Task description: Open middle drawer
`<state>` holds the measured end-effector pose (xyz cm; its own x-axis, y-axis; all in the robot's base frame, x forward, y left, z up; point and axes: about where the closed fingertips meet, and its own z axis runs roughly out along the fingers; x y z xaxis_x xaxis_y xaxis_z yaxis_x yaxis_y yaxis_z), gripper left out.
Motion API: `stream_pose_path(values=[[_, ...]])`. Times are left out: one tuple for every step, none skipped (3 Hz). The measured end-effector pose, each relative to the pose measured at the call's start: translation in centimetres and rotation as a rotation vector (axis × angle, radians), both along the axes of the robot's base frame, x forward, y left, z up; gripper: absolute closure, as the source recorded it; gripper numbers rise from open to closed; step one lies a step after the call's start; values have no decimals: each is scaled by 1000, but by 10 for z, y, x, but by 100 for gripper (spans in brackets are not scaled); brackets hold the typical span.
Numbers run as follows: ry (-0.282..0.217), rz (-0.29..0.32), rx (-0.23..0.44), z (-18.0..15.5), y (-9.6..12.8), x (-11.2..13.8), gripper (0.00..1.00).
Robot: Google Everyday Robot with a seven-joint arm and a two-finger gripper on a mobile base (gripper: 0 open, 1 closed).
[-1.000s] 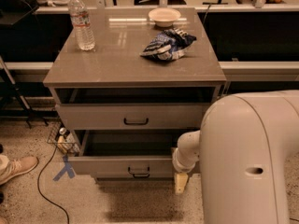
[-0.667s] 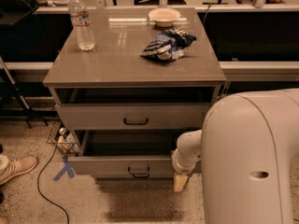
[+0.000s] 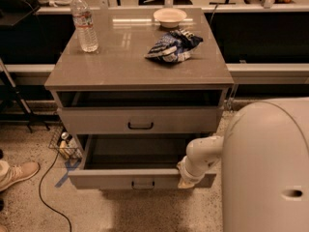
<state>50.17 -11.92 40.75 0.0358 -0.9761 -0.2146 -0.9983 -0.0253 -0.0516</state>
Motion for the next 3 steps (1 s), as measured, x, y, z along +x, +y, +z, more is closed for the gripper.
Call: stream_pose_path(values=[[-1,-13,9,1,-4,-7,96],[-11,-57,40,0,-16,-34,100],[-11,-57,40,0,-15,-35,100]])
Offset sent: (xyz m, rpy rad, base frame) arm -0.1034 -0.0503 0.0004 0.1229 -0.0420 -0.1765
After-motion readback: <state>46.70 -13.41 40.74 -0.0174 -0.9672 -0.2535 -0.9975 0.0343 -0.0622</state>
